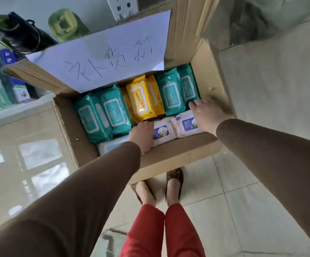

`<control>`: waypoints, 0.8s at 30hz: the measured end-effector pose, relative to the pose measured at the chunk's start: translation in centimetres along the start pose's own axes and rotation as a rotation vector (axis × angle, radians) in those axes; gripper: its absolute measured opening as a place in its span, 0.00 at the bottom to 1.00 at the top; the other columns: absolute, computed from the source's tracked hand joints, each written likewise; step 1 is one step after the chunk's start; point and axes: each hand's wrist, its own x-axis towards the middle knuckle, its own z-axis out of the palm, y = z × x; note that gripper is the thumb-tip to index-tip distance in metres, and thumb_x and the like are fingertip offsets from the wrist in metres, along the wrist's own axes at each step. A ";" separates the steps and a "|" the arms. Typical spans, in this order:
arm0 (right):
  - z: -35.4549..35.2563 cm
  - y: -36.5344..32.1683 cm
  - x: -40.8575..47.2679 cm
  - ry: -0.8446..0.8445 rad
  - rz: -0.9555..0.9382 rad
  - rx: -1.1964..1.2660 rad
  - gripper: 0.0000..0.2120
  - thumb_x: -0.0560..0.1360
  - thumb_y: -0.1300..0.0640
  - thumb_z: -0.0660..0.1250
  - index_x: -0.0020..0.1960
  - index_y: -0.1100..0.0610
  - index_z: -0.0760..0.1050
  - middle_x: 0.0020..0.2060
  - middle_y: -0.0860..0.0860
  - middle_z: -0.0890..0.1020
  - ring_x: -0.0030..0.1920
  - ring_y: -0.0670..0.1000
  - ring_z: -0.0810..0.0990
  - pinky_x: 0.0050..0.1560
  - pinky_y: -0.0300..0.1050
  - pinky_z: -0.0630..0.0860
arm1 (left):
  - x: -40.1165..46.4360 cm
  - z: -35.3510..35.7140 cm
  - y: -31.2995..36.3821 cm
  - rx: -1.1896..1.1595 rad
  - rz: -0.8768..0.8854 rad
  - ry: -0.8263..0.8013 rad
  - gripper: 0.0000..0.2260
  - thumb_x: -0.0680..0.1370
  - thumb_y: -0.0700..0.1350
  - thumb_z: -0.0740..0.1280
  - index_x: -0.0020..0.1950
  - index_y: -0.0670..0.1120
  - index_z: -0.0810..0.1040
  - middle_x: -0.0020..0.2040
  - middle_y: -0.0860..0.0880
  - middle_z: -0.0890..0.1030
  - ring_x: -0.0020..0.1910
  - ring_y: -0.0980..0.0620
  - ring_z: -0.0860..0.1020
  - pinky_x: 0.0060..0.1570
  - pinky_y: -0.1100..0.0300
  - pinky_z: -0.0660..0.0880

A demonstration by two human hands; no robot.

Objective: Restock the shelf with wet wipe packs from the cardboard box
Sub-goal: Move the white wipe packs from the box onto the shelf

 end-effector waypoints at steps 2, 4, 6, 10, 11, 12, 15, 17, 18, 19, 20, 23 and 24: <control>1.3 0.3 1.3 -0.035 -0.001 -0.066 0.19 0.76 0.62 0.62 0.67 0.61 0.69 0.58 0.58 0.78 0.59 0.59 0.76 0.54 0.52 0.71 | 2.0 2.1 0.6 0.068 -0.011 0.002 0.19 0.78 0.44 0.64 0.68 0.44 0.69 0.63 0.44 0.74 0.62 0.43 0.73 0.55 0.50 0.74; 2.4 0.4 2.0 -0.052 0.010 -0.110 0.18 0.76 0.62 0.61 0.66 0.60 0.70 0.58 0.58 0.78 0.59 0.59 0.76 0.56 0.53 0.71 | 3.2 3.9 1.0 0.120 -0.039 0.051 0.21 0.77 0.45 0.65 0.69 0.44 0.67 0.63 0.44 0.74 0.62 0.43 0.73 0.56 0.50 0.73; 3.0 0.3 2.3 -0.023 0.038 -0.131 0.15 0.76 0.64 0.60 0.63 0.60 0.71 0.56 0.59 0.78 0.58 0.61 0.76 0.57 0.54 0.71 | 3.8 5.1 1.4 0.138 -0.081 0.149 0.19 0.76 0.45 0.65 0.67 0.45 0.69 0.60 0.44 0.76 0.59 0.43 0.75 0.55 0.50 0.71; 3.0 0.0 2.2 -0.126 0.062 -0.083 0.12 0.74 0.67 0.64 0.57 0.58 0.74 0.51 0.56 0.82 0.53 0.59 0.80 0.42 0.47 0.72 | 4.0 5.5 2.4 0.155 -0.075 0.147 0.16 0.74 0.48 0.70 0.60 0.48 0.74 0.52 0.47 0.80 0.52 0.44 0.79 0.47 0.54 0.68; 2.7 0.0 1.9 -0.172 0.058 -0.072 0.11 0.75 0.66 0.63 0.55 0.57 0.76 0.52 0.55 0.82 0.53 0.58 0.81 0.41 0.45 0.71 | 3.9 5.2 2.7 0.152 -0.060 0.108 0.14 0.74 0.49 0.70 0.58 0.49 0.77 0.52 0.48 0.81 0.52 0.45 0.80 0.45 0.55 0.67; 2.2 0.1 1.5 -0.201 0.060 -0.059 0.11 0.75 0.66 0.63 0.54 0.56 0.78 0.52 0.54 0.81 0.53 0.58 0.81 0.41 0.45 0.71 | 3.6 4.9 3.0 0.143 -0.056 0.076 0.11 0.75 0.49 0.69 0.57 0.50 0.79 0.52 0.49 0.82 0.52 0.46 0.80 0.44 0.56 0.67; -0.4 0.6 -0.7 -0.174 0.037 -0.006 0.08 0.74 0.64 0.67 0.51 0.56 0.80 0.48 0.53 0.79 0.44 0.54 0.76 0.35 0.44 0.67 | 1.0 3.6 2.7 -0.012 -0.111 0.118 0.10 0.75 0.47 0.69 0.55 0.49 0.81 0.55 0.47 0.78 0.55 0.45 0.76 0.46 0.53 0.72; -3.5 0.9 -3.0 -0.136 -0.005 0.045 0.07 0.73 0.59 0.69 0.51 0.55 0.80 0.45 0.52 0.76 0.40 0.53 0.72 0.30 0.43 0.63 | -2.1 1.5 2.0 -0.139 -0.146 0.172 0.10 0.73 0.49 0.71 0.53 0.49 0.80 0.54 0.48 0.77 0.54 0.44 0.75 0.45 0.53 0.71; -5.4 0.9 -4.4 -0.137 -0.009 0.086 0.08 0.73 0.58 0.70 0.52 0.54 0.80 0.43 0.51 0.76 0.39 0.53 0.72 0.29 0.43 0.62 | -4.0 0.0 1.5 -0.192 -0.159 0.185 0.09 0.73 0.51 0.71 0.51 0.50 0.79 0.52 0.48 0.79 0.52 0.44 0.76 0.44 0.54 0.68; -7.5 0.8 -5.7 -0.142 -0.003 0.135 0.08 0.73 0.57 0.70 0.52 0.54 0.79 0.42 0.51 0.77 0.38 0.53 0.73 0.28 0.43 0.61 | -6.0 -1.6 0.9 -0.244 -0.170 0.198 0.08 0.73 0.51 0.70 0.50 0.52 0.77 0.49 0.49 0.81 0.50 0.44 0.78 0.43 0.55 0.66; -9.8 0.4 -7.1 -0.154 0.002 0.176 0.07 0.73 0.56 0.70 0.51 0.54 0.77 0.42 0.51 0.79 0.38 0.54 0.73 0.28 0.43 0.61 | -8.2 -3.4 0.2 -0.299 -0.179 0.207 0.08 0.73 0.52 0.70 0.49 0.52 0.76 0.47 0.49 0.82 0.48 0.44 0.79 0.42 0.55 0.65; -17.0 -2.1 -10.8 -0.126 -0.034 0.255 0.11 0.75 0.53 0.70 0.56 0.53 0.75 0.47 0.53 0.82 0.43 0.55 0.78 0.35 0.44 0.71 | -15.0 -8.9 -3.3 -0.449 -0.197 0.223 0.12 0.73 0.53 0.69 0.56 0.55 0.77 0.46 0.51 0.82 0.47 0.46 0.80 0.40 0.56 0.72; -19.7 -3.4 -12.0 -0.107 -0.054 0.295 0.16 0.75 0.51 0.70 0.61 0.53 0.74 0.51 0.54 0.82 0.46 0.57 0.79 0.40 0.46 0.75 | -17.4 -10.7 -4.8 -0.474 -0.200 0.235 0.14 0.73 0.53 0.69 0.58 0.56 0.76 0.46 0.52 0.82 0.47 0.46 0.80 0.41 0.55 0.75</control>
